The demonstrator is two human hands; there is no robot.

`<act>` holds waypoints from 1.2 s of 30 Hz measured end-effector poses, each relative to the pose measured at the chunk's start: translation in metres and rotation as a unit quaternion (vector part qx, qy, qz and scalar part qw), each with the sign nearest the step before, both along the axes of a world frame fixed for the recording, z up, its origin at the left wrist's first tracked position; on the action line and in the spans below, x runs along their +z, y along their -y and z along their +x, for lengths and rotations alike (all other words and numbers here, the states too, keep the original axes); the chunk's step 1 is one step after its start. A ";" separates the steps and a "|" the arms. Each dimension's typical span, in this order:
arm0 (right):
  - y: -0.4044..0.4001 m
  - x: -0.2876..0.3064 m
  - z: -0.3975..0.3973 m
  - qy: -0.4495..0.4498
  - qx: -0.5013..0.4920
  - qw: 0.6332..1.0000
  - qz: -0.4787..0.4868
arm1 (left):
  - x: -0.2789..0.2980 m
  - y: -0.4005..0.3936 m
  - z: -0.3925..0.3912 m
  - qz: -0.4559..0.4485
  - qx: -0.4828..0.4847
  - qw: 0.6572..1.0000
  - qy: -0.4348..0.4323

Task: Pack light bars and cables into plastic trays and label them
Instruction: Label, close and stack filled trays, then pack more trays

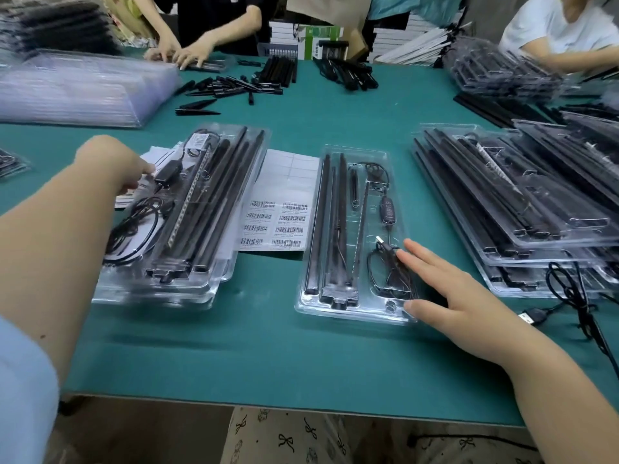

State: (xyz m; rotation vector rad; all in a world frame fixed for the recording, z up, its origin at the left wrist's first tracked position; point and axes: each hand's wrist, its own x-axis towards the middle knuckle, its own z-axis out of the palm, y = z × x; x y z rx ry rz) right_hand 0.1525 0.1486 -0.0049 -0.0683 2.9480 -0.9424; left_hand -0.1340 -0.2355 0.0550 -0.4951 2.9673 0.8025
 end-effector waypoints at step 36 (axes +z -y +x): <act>0.003 0.005 0.003 -0.027 -0.025 0.994 -0.101 | -0.024 -0.218 0.200 0.427 -0.306 0.847 0.076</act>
